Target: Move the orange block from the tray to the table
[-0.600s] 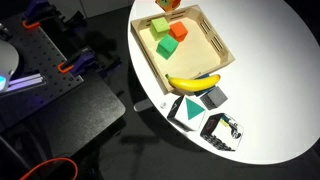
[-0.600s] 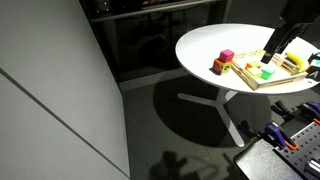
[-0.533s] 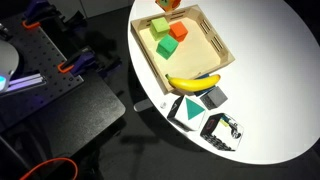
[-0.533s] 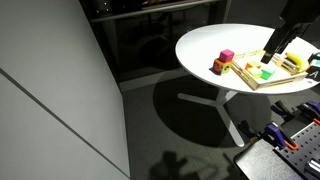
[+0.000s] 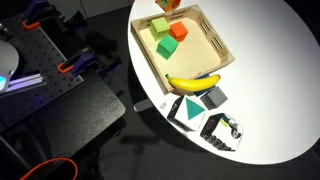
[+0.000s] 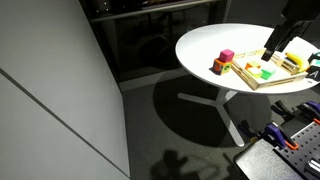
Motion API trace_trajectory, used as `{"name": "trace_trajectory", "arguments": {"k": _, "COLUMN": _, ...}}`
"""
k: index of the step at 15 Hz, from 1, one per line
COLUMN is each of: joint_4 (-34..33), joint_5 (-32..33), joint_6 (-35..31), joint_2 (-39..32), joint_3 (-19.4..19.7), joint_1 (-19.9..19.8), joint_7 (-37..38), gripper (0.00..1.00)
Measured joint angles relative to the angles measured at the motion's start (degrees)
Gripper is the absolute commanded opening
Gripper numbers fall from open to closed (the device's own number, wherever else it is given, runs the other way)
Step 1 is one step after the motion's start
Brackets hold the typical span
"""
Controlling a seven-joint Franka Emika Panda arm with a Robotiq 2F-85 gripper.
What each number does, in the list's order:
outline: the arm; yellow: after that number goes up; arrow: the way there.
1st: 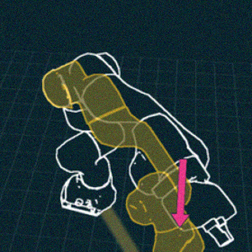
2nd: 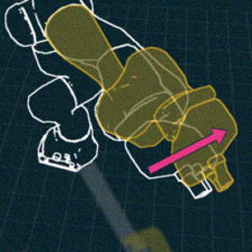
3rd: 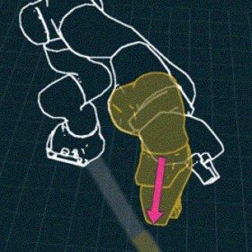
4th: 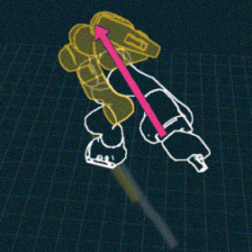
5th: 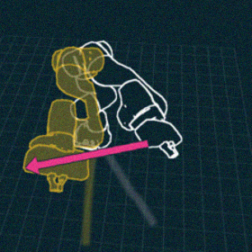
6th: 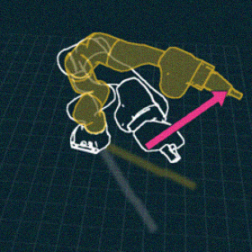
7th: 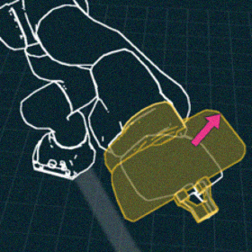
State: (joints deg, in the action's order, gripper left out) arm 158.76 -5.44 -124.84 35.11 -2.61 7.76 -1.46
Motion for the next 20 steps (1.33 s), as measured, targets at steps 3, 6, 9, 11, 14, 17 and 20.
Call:
{"name": "trace_trajectory", "arguments": {"k": 3, "joint_4": -0.8, "joint_5": 0.1, "joint_6": 0.0, "joint_2": 0.3, "joint_3": 1.2, "joint_1": -2.3, "joint_7": 0.0, "gripper": 1.00}}
{"name": "trace_trajectory", "arguments": {"k": 6, "joint_4": -2.0, "joint_5": 0.2, "joint_6": 0.3, "joint_2": 0.4, "joint_3": 2.7, "joint_1": -4.8, "joint_7": 0.0, "gripper": 1.00}}
{"name": "trace_trajectory", "arguments": {"k": 9, "joint_4": -3.6, "joint_5": 0.4, "joint_6": 1.2, "joint_2": 0.3, "joint_3": 4.5, "joint_1": -7.1, "joint_7": -0.1, "gripper": 1.00}}
{"name": "trace_trajectory", "arguments": {"k": 11, "joint_4": -5.0, "joint_5": 0.5, "joint_6": 1.7, "joint_2": 0.0, "joint_3": 5.7, "joint_1": -8.4, "joint_7": -0.5, "gripper": 1.00}}
{"name": "trace_trajectory", "arguments": {"k": 14, "joint_4": -7.9, "joint_5": 0.5, "joint_6": 3.0, "joint_2": -1.8, "joint_3": 7.6, "joint_1": -9.8, "joint_7": -1.5, "gripper": 1.00}}
{"name": "trace_trajectory", "arguments": {"k": 17, "joint_4": -11.6, "joint_5": 0.5, "joint_6": 4.5, "joint_2": -4.9, "joint_3": 9.3, "joint_1": -10.5, "joint_7": -2.5, "gripper": 1.00}}
{"name": "trace_trajectory", "arguments": {"k": 20, "joint_4": -15.6, "joint_5": 0.5, "joint_6": 6.5, "joint_2": -9.1, "joint_3": 10.6, "joint_1": -11.2, "joint_7": -3.4, "gripper": 1.00}}
